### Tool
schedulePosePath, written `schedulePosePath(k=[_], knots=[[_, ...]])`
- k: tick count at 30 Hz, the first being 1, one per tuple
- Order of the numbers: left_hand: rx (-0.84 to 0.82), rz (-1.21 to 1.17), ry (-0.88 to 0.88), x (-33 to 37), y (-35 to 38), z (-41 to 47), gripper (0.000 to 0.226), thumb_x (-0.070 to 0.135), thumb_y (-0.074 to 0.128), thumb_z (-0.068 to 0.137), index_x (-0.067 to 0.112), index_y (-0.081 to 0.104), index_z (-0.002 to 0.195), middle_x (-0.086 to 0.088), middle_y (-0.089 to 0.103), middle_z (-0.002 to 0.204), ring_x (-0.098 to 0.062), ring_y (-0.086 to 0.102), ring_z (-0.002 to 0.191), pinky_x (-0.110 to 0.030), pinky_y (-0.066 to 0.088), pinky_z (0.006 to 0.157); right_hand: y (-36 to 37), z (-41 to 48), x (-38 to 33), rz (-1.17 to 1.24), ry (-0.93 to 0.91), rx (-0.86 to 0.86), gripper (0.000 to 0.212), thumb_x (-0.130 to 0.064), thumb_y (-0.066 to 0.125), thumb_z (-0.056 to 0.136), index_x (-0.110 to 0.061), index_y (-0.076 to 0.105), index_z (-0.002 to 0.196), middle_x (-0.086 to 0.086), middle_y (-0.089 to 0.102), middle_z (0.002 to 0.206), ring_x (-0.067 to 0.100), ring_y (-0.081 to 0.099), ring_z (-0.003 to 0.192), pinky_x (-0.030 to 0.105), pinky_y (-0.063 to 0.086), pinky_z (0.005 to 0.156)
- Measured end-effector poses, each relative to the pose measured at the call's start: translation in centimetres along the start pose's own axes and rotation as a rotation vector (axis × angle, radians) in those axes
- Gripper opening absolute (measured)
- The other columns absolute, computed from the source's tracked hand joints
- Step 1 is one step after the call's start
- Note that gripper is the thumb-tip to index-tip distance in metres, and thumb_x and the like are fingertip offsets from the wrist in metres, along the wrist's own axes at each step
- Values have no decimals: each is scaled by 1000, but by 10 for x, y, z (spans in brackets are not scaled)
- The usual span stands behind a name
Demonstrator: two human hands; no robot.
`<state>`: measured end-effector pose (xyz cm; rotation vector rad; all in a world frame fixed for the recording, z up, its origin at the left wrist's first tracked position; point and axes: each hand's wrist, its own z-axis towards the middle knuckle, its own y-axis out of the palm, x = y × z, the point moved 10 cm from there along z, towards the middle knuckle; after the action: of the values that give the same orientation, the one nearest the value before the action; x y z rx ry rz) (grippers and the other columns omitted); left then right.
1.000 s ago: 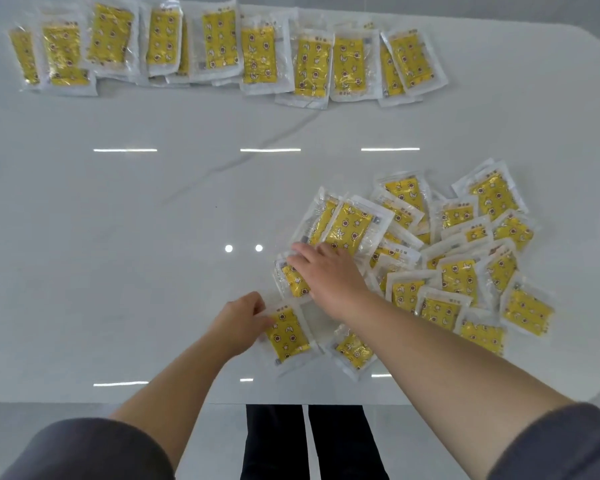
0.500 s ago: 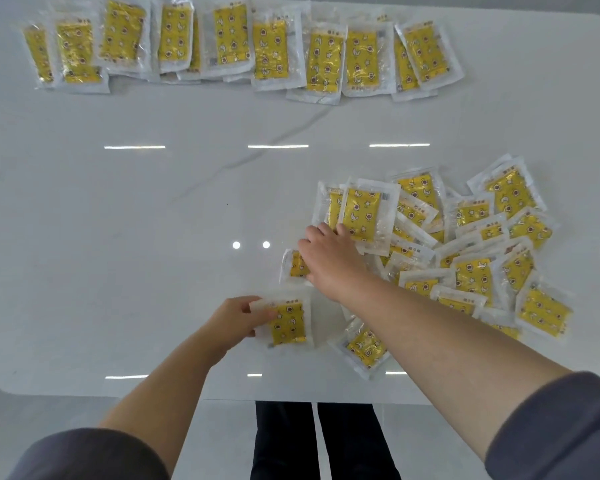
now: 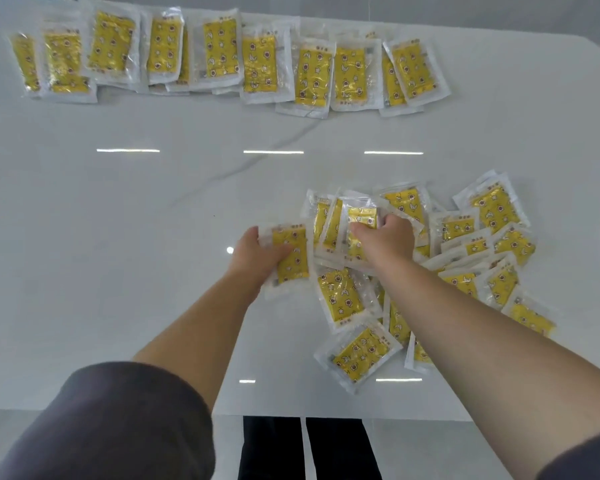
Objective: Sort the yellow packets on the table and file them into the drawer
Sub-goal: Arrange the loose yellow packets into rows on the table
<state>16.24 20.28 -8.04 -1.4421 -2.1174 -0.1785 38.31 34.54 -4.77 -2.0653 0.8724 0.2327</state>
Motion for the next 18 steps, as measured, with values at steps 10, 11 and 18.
schedulePosePath(k=[10, 11, 18], knots=[[229, 218, 98, 44, 40, 15, 15, 19, 63, 83, 15, 60, 96, -9, 59, 113, -23, 59, 80, -26, 45, 57, 7, 9, -16, -150, -141, -12, 31, -37, 67, 88, -12, 56, 104, -1, 56, 106, 20, 56, 98, 33, 45, 76], [230, 192, 95, 44, 42, 13, 7, 17, 62, 83, 16, 57, 87, -9, 59, 106, -21, 54, 73, -24, 41, 53, 10, 12, -14, -120, -135, -38, 36, -37, 67, 88, -10, 59, 109, -2, 60, 110, 20, 58, 100, 32, 46, 75], [143, 76, 19, 43, 58, 7, 5, 13, 60, 88, 13, 55, 92, -2, 56, 78, -20, 55, 68, -25, 45, 49, 17, 21, -7, -38, -86, -158, 36, -33, 68, 85, -17, 64, 116, -1, 69, 108, 18, 66, 90, 23, 42, 57]])
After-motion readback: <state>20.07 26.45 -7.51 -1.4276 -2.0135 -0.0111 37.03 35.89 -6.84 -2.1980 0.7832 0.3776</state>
